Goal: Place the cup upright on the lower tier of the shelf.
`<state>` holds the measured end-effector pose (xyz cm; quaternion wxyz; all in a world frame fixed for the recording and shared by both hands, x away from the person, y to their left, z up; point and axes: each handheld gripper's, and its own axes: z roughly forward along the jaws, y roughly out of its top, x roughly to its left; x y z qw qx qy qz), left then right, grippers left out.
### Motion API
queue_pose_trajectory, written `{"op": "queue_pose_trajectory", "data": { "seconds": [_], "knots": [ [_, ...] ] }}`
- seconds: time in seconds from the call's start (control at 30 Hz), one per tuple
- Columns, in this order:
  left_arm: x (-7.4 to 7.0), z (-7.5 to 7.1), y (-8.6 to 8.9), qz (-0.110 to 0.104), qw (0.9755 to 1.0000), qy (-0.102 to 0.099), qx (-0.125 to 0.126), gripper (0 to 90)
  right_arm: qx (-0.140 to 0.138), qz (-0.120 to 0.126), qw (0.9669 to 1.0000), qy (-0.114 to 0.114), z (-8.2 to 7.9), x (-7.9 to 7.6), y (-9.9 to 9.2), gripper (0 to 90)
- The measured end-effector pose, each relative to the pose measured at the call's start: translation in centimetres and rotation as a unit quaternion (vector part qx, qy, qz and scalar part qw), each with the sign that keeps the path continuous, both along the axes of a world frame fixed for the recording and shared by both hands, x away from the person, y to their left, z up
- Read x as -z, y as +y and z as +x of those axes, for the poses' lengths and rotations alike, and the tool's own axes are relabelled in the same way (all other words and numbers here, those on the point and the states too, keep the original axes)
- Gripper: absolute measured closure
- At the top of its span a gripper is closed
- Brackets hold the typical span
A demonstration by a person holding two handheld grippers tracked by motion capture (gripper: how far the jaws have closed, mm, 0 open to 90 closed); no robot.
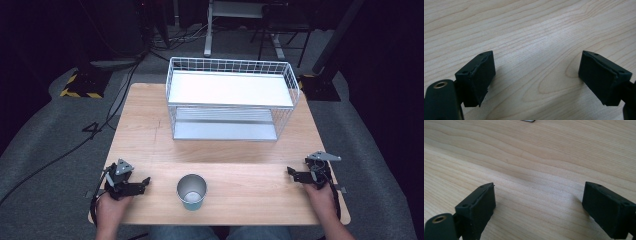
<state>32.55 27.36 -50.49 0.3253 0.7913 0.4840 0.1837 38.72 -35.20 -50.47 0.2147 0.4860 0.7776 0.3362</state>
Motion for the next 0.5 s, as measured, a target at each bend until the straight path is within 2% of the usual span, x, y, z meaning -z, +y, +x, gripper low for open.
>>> {"op": "queue_pose_trajectory", "data": {
  "seconds": [0.17, 0.5],
  "knots": [
    [0.0, -0.22, -0.13, 0.0, 1.0, 0.001, -0.007, 14.5, 0.0, 0.0, 1.0, 0.0, 0.0, 0.0, 0.0, 11.9],
    [-0.08, -0.29, -0.13, 0.0, 1.0, 0.001, -0.004, 15.7, -0.001, 0.0, 1.0, -0.001, -0.02, -0.01, 0.01, 12.6]
  ]
}}
